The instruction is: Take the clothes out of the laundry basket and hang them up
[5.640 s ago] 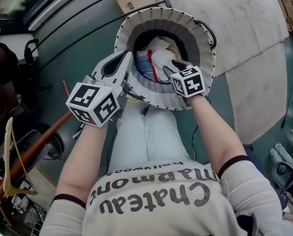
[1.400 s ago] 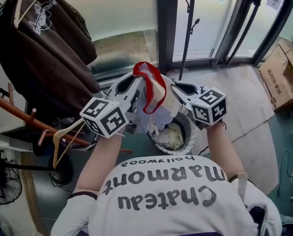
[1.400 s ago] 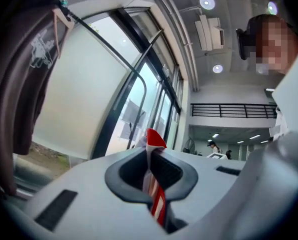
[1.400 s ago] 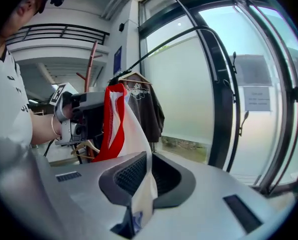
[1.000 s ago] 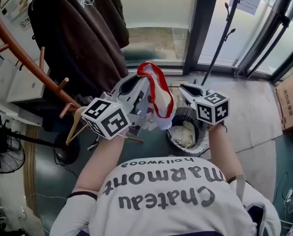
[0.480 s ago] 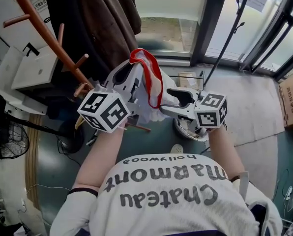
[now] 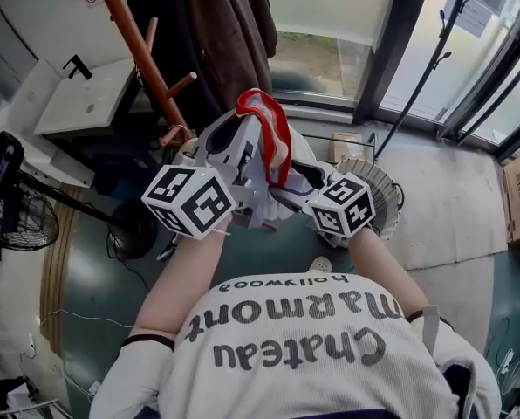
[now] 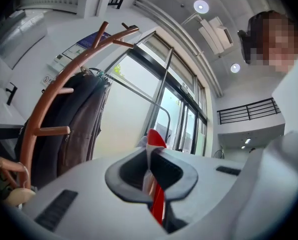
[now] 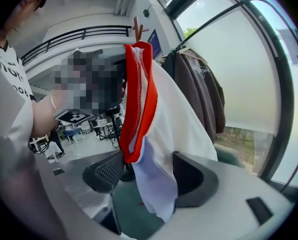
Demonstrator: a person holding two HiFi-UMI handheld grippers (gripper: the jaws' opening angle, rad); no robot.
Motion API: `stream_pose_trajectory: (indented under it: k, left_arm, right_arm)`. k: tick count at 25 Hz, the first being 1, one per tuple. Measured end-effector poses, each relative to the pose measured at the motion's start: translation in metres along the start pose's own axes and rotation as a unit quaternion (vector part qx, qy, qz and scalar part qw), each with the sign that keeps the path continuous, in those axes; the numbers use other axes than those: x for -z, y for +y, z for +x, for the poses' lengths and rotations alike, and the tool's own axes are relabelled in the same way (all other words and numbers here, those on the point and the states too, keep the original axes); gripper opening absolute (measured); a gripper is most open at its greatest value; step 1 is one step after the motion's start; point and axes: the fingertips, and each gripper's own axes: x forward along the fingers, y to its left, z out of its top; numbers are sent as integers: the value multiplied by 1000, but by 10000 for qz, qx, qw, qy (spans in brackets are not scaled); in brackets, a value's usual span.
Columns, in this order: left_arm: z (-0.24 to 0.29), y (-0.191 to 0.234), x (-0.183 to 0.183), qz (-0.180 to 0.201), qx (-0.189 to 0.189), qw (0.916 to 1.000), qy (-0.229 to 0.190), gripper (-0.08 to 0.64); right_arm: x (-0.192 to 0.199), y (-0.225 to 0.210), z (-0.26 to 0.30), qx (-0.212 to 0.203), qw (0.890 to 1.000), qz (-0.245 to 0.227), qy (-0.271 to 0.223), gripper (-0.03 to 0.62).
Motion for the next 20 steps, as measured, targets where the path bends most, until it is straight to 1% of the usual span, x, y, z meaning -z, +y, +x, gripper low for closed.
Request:
stream_pose_trajectory:
  k: [2, 3, 4, 5, 8, 11, 14, 17, 20]
  left_arm:
    - [-15, 3, -7, 0, -38, 10000, -91, 18]
    - [-22, 5, -11, 31, -64, 9999, -135, 18]
    - [-28, 7, -16, 71, -96, 9998, -177, 18]
    - [-34, 8, -20, 107, -129, 9996, -215, 18]
    - [-48, 14, -30, 175, -212, 9991, -308, 18]
    - [-60, 19, -33, 337, -294, 9984, -342, 18]
    - [-75, 26, -39, 461, -418, 9973, -379, 18]
    - [-92, 34, -48, 495, -547, 9961, -490, 18]
    - [-105, 46, -53, 493, -705, 9945, -598, 18]
  right_arm:
    - [2, 12, 10, -78, 9999, -75, 37, 312]
    - [2, 17, 14, -86, 9999, -75, 21, 266]
    - [0, 20, 17, -94, 9999, -46, -16, 151]
    - [-2, 23, 19, -140, 9999, -5, -56, 78]
    - [-8, 35, 21, -453, 9990, 27, -61, 71]
    - [-12, 38, 19, -676, 9977, 85, 46, 60]
    - [-19, 36, 14, -754, 9969, 191, 132, 54]
    - [-34, 37, 9, -817, 9960, 354, 116, 52]
    - [-53, 34, 7, -785, 9966, 263, -48, 52]
